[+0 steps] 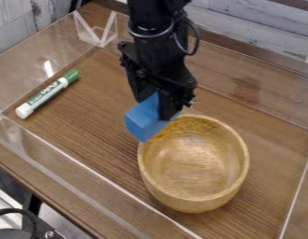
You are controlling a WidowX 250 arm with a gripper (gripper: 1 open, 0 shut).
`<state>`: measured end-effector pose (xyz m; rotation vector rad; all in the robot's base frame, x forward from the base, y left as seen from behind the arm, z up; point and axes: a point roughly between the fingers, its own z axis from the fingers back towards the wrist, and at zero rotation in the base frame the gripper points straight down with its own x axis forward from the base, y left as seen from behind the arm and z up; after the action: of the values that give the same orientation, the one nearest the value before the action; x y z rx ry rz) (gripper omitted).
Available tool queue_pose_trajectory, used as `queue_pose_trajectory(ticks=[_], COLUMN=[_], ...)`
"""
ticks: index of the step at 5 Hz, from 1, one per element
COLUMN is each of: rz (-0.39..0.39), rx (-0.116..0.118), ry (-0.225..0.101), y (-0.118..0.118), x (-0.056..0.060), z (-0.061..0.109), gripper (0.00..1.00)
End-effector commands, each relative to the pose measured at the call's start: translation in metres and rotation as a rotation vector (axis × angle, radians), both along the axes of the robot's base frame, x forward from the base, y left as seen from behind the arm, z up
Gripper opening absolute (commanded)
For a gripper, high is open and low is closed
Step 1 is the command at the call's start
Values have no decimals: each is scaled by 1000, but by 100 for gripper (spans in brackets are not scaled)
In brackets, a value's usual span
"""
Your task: Put the blue block in the brown bowl
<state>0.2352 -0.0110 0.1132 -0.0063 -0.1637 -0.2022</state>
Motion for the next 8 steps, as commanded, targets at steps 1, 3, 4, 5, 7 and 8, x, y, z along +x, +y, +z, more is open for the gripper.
queue_pose_trajectory(ticks=[1, 3, 4, 5, 7, 8], rz=[-3, 2, 4, 7, 13, 16], rx=[-5, -12, -16, -20, -29, -33], ry=[-46, -44, -44, -44, -42, -41], y=[-4, -7, -9, -11, -16, -19], x=[3, 1, -1, -2, -4, -5], z=[12, 12, 11, 10, 9, 9], gripper=[0, 0, 0, 0, 0, 0])
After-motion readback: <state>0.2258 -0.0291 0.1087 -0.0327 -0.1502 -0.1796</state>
